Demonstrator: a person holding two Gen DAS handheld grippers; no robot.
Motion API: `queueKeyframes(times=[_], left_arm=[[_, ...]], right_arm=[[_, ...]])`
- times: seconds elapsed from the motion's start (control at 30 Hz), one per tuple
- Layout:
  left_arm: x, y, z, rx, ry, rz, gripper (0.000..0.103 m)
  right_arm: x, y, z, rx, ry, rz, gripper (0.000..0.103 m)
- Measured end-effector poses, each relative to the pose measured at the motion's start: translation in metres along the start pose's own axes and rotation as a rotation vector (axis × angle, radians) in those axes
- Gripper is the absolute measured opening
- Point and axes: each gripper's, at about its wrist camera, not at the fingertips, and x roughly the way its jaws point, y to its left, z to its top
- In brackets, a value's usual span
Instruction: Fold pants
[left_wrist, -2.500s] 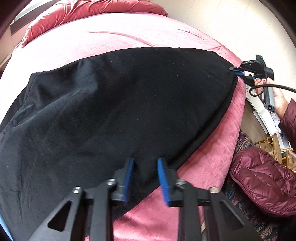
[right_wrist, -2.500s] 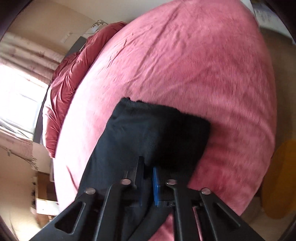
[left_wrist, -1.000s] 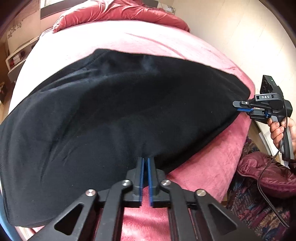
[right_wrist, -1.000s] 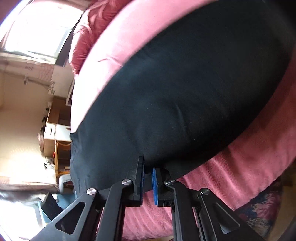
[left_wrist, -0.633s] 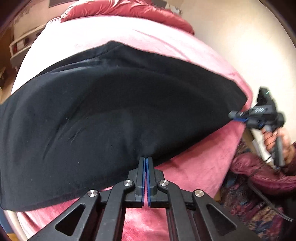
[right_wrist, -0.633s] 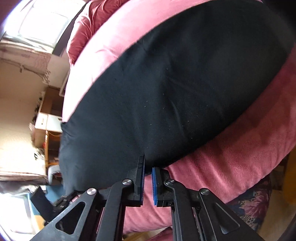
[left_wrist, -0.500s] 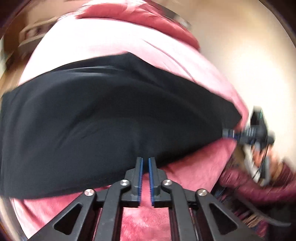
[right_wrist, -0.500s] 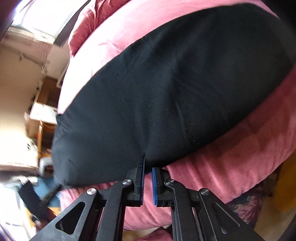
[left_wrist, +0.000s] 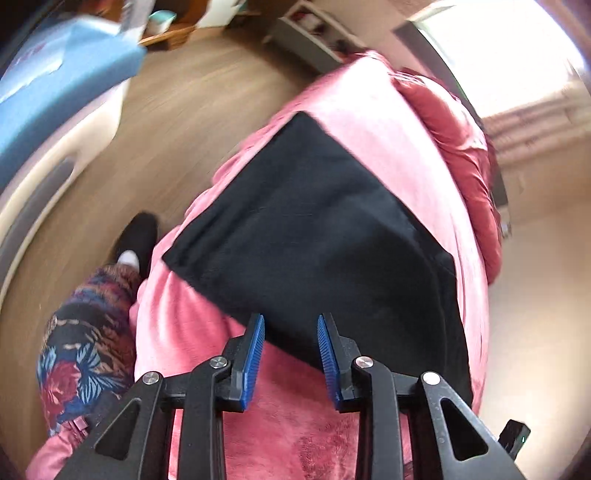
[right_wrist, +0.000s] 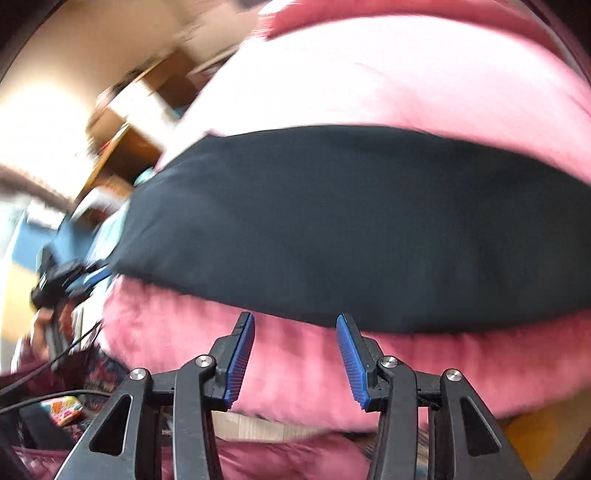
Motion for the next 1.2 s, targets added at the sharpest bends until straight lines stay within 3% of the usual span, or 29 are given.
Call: queueKeyframes(times=[0.13,0.23,0.33,0.37,0.4,0.43,0.5,0.73,0.8,0.87,1.07,1.13,1.2], left_arm=[[0.006,0.013,0.000,-0.055,-0.011,0.008,0.029],[0.008,0.009,-0.001,-0.045,-0.030,0.006,0.027],[0.012,0.004,0.001,-0.018,-0.033,0.025,0.015],[0.013,0.003,0.001,-0.012,-0.034,0.033,0.014],[0.016,0.003,0.002,-0.006,-0.033,0.039,0.010],[0.016,0.002,0.003,0.001,-0.034,0.042,0.008],[0.014,-0.004,0.003,0.020,-0.048,0.044,0.007],[-0.006,-0.010,0.001,0.081,-0.080,0.053,0.006],[-0.001,-0.006,0.001,0.076,-0.063,0.075,0.006],[0.010,-0.004,0.000,0.073,-0.037,0.099,0.006],[0.019,-0.007,-0.002,0.116,-0.013,0.168,0.007],[0.017,-0.012,-0.002,0.122,-0.009,0.177,0.014],[0.011,-0.012,-0.001,0.108,-0.025,0.217,0.028]], right_arm=[[0.049,0.068,0.027,-0.197,0.054,0.077,0.048],[0.079,0.093,0.036,-0.278,0.094,0.081,0.048],[0.106,0.112,0.044,-0.335,0.136,0.080,0.047],[0.113,0.115,0.043,-0.351,0.150,0.072,0.040],[0.121,0.117,0.042,-0.366,0.165,0.050,0.022],[0.127,0.121,0.040,-0.383,0.173,0.020,0.012],[0.130,0.123,0.039,-0.390,0.173,0.020,0.006],[0.094,0.123,0.036,-0.391,0.123,0.094,0.000],[0.094,0.119,0.031,-0.391,0.139,0.108,0.000],[0.107,0.121,0.024,-0.424,0.171,0.040,0.000],[0.111,0.109,0.024,-0.373,0.215,0.103,0.001],[0.101,0.106,0.031,-0.365,0.189,0.126,0.001],[0.089,0.097,0.047,-0.320,0.145,0.142,0.002]])
